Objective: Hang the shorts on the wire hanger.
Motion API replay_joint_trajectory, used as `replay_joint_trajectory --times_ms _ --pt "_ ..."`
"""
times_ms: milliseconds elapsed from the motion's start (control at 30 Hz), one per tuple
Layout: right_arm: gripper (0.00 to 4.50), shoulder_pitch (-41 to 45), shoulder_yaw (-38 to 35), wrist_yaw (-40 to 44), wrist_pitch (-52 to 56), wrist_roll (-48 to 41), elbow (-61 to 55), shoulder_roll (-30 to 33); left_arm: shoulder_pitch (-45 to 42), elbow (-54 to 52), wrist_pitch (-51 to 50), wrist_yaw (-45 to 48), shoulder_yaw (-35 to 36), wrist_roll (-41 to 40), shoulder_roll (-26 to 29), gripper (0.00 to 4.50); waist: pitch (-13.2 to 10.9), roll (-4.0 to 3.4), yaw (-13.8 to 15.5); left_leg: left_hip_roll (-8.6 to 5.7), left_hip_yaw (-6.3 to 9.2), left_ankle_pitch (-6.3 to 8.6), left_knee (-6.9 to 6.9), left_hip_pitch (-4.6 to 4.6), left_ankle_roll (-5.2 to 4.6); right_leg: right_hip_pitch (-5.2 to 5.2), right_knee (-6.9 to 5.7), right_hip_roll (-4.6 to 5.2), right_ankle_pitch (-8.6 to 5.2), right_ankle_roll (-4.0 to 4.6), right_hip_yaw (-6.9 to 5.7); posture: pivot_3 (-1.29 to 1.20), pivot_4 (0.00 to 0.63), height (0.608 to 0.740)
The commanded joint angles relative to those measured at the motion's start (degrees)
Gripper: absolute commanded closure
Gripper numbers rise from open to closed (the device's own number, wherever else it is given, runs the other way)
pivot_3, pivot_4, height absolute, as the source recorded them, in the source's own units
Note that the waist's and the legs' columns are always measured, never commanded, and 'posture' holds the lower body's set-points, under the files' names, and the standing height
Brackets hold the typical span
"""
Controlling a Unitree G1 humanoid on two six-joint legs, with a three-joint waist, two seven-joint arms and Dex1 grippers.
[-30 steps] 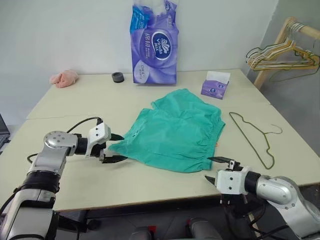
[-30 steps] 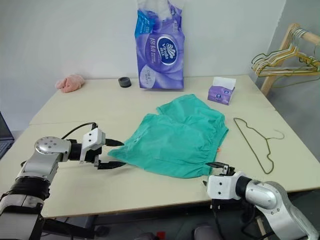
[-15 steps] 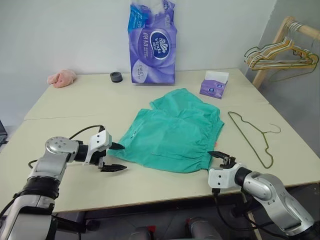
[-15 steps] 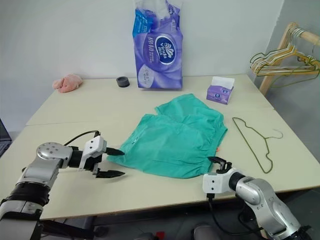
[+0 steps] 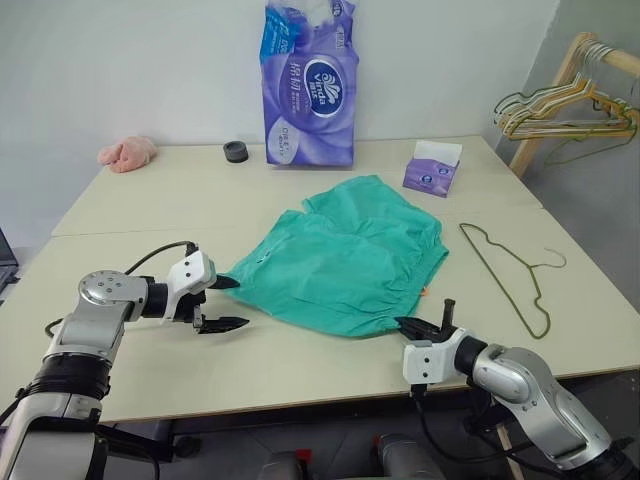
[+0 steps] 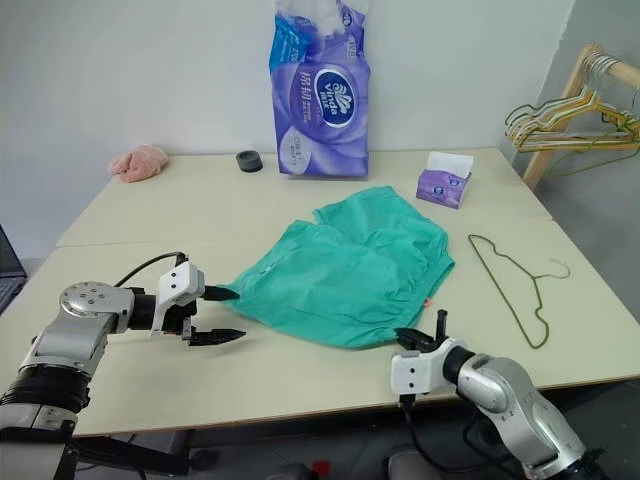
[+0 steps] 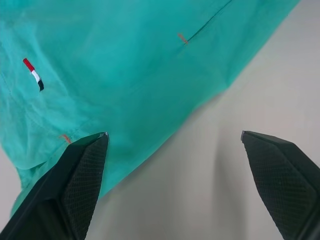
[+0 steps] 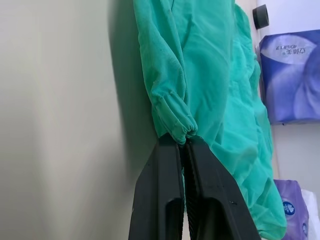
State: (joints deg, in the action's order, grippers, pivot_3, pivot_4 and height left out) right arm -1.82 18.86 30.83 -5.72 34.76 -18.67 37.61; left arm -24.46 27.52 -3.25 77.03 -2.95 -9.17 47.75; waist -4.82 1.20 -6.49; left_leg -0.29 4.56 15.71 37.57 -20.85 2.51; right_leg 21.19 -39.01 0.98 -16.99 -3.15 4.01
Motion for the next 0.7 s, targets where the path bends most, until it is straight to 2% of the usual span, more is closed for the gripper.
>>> replay_joint_trajectory --times_ms 33,100,200,333,533,700 --pt "4.5 -0.51 -2.68 -0.35 -0.12 -0.92 -0.5 0.79 -3.45 1.79 0.19 0.18 1.18 -0.43 0.36 0.22 -0.18 0.09 0.05 -0.01 0.0 0.0 0.0 0.0 0.0 -0.01 -0.01 0.0 0.0 0.0 -0.01 -0.14 0.071 0.74" --pt "4.5 -0.88 -3.13 -0.11 -0.12 -1.09 -0.4 0.95 -4.97 3.75 1.64 0.18 0.7 0.37 0.2 0.05 -0.28 0.13 0.06 -0.01 0.0 0.0 0.01 0.0 0.0 -0.01 0.0 0.0 0.0 0.0 -0.02 -0.15 0.073 0.74" --pt "4.5 -1.29 -3.62 0.09 -0.1 -1.13 -0.34 0.96 -6.67 6.03 3.31 0.33 0.35 0.9 -0.25 0.05 -0.33 0.15 0.0 -0.02 -0.01 0.0 0.01 -0.01 0.0 -0.01 0.0 0.0 0.0 0.0 0.0 -0.15 0.073 0.74" --pt "4.5 -1.93 -4.03 0.25 0.13 -1.03 -0.45 1.01 -7.32 8.18 10.82 2.02 -2.18 3.8 -0.48 0.05 -0.36 0.14 -0.03 -0.01 -0.02 0.0 0.0 -0.01 0.0 0.0 0.01 0.0 0.0 0.0 0.01 -0.16 0.076 0.74" --pt "4.5 -2.48 -4.41 0.49 0.41 -0.98 -0.69 1.16 -7.99 10.96 19.02 6.33 -5.21 7.43 2.01 0.05 -0.61 0.19 -0.07 -0.01 -0.03 0.0 0.0 -0.01 0.0 0.0 0.0 0.0 0.0 0.01 0.01 -0.16 0.078 0.74" --pt "4.5 -2.74 -4.7 0.76 0.5 -1.05 -0.91 1.04 -9.86 17.63 25.83 0.19 -6.58 12.32 0.42 0.05 -0.7 0.18 -0.07 -0.01 -0.03 0.0 0.0 -0.02 0.0 0.0 0.01 0.0 0.0 0.0 0.0 -0.16 0.079 0.74"
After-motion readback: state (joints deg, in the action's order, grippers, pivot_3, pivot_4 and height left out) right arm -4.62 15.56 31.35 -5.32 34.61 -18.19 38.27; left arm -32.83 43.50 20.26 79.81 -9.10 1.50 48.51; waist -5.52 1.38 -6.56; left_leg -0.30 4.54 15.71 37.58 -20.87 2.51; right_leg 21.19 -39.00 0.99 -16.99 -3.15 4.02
